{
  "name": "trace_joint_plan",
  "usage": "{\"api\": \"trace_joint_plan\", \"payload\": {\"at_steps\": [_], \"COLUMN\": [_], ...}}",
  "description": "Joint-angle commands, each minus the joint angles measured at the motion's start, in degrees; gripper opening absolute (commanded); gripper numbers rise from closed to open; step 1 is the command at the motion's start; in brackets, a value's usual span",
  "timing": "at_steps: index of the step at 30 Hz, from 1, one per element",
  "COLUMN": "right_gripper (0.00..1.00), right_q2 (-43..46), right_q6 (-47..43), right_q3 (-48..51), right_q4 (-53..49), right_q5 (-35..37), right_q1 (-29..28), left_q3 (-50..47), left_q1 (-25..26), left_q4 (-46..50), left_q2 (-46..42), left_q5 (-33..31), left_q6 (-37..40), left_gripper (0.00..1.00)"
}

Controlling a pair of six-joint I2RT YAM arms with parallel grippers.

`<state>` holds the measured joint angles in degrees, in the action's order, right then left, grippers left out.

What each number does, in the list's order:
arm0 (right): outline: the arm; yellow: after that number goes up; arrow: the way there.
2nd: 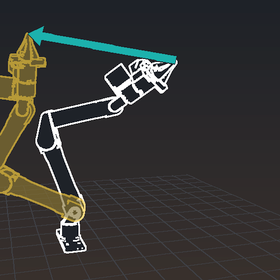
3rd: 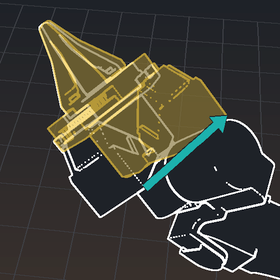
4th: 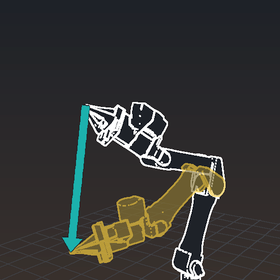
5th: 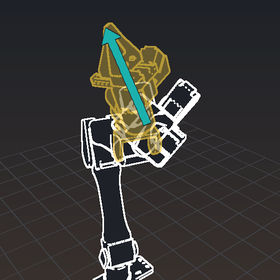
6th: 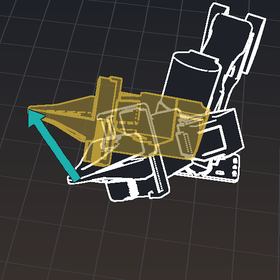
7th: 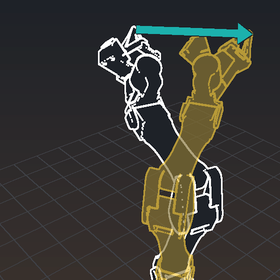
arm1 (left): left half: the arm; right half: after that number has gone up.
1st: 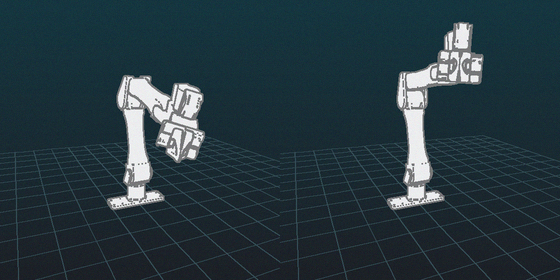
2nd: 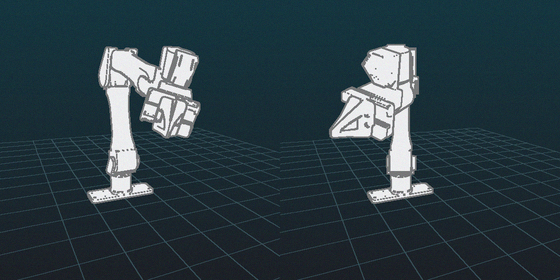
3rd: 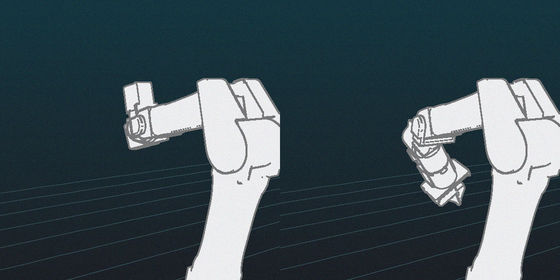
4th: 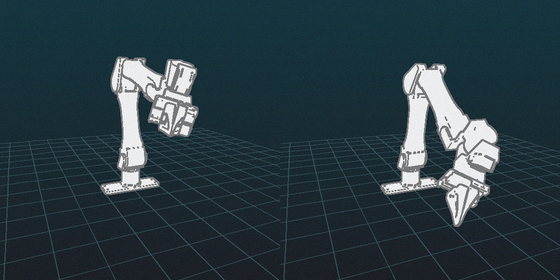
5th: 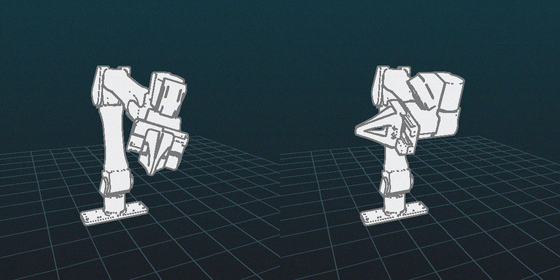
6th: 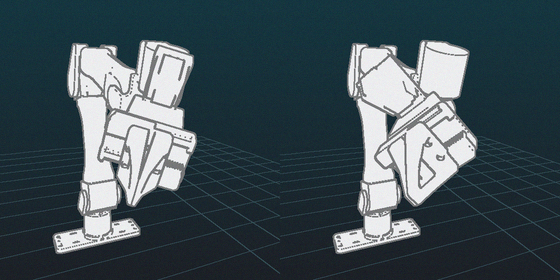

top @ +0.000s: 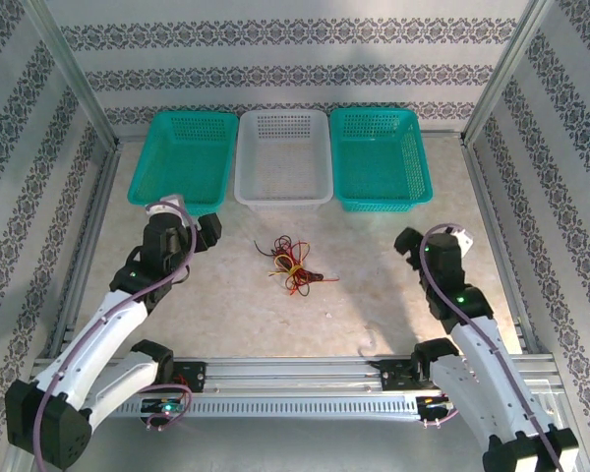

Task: Untangle the cables

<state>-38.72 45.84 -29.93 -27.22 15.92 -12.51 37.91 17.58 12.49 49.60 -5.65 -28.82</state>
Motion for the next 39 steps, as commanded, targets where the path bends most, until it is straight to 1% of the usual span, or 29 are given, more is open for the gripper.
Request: {"api": "trace_joint_plan", "payload": {"at_steps": [1,3,4,5,6,7,8,9,10,11,12,13,15,16,18,22,25,28,32,35,39], "right_gripper": [0.98,0.98,0.98,0.98,0.98,0.98,0.98,0.98,0.98,0.98,0.99,0.98,0.98,0.99,0.98,0.98,0.98,0.98,0.98,0.98,0.99], "right_q2": [-4.55,-10.92,-13.91,-16.0,-17.57,-18.58,-18.84,-18.6,-17.49,-16.42,-16.38,-17.96,-23.66,-26.95,-32.12,-37.98,-39.57,-39.19,-36.73,-35.46,-36.12], "right_q6": [4.57,5.96,8.55,10.48,9.89,11.85,13.22,15.35,9.84,3.35,2.69,4.54,4.14,3.77,3.04,4.23,8.24,8.47,7.53,6.32,4.33], "right_q3": [-7.31,-16.56,-20.76,-23.25,-24.27,-23.85,-22.29,-21.38,-19.82,-16.91,-14.55,-14.49,-17.56,-19.48,-22.42,-25.94,-28.28,-28.44,-26.18,-25.3,-26.2], "right_q4": [-12.16,-23.21,-28.14,-31.07,-31.45,-31.27,-30.43,-29.47,-22.84,-13.15,-7.04,-6.47,-8.75,-10.18,-11.45,-13.19,-16.4,-16.1,-11.86,-9.41,-9.66], "right_q5": [7.53,19.04,24.4,28.44,33.24,37.12,37.72,31.9,19.51,8.38,3.59,4.53,6.48,7.61,7.68,7.85,11.7,12.19,10.69,8.1,5.31], "right_q1": [-11.39,-21.81,-26.66,-30.11,-33.18,-34.96,-34.95,-32.47,-28.07,-25.17,-24.6,-25.95,-29.53,-31.73,-35.07,-39.48,-41.82,-42.92,-42.86,-42.69,-42.68], "left_q3": [2.68,3.47,3.73,3.89,4.2,4.55,4.9,5.44,5.95,6.46,7.03,7.71,7.83,8.23,9.73,15.4,17.09,17.69,19.84,20.74,24.0], "left_q1": [0.72,0.75,0.7,0.71,0.76,0.65,0.56,0.33,0.05,-0.66,-1.69,-3.15,-5.46,-6.36,-7.7,-8.93,-10.0,-10.2,-10.21,-10.2,-10.25], "left_q4": [8.42,8.16,7.36,6.45,5.39,4.5,3.9,3.53,3.42,3.35,3.26,2.44,-2.33,-4.54,-7.89,-6.94,-6.9,-8.86,-9.52,-11.1,-9.82], "left_q2": [-1.82,-2.88,-3.41,-3.52,-3.36,-2.57,-1.3,0.8,3.42,5.5,8.47,10.93,14.41,16.12,19.64,28.5,32.1,33.88,36.77,37.01,37.43], "left_q5": [4.41,5.52,5.75,5.84,6.06,6.19,6.58,6.69,7.06,7.6,8.47,9.89,12.3,12.09,12.91,12.97,13.15,13.12,14.69,16.77,17.15], "left_q6": [-1.01,-0.35,0.0,0.36,0.8,1.28,1.72,1.71,1.12,0.16,-1.44,-3.07,-5.99,-7.65,-9.58,-10.07,-12.03,-13.47,-15.66,-18.07,-16.97], "left_gripper": [0.88,0.87,0.86,0.86,0.87,0.88,0.88,0.88,0.88,0.88,0.88,0.9,0.93,0.95,0.99,0.99,0.99,0.99,0.99,0.99,0.99]}}
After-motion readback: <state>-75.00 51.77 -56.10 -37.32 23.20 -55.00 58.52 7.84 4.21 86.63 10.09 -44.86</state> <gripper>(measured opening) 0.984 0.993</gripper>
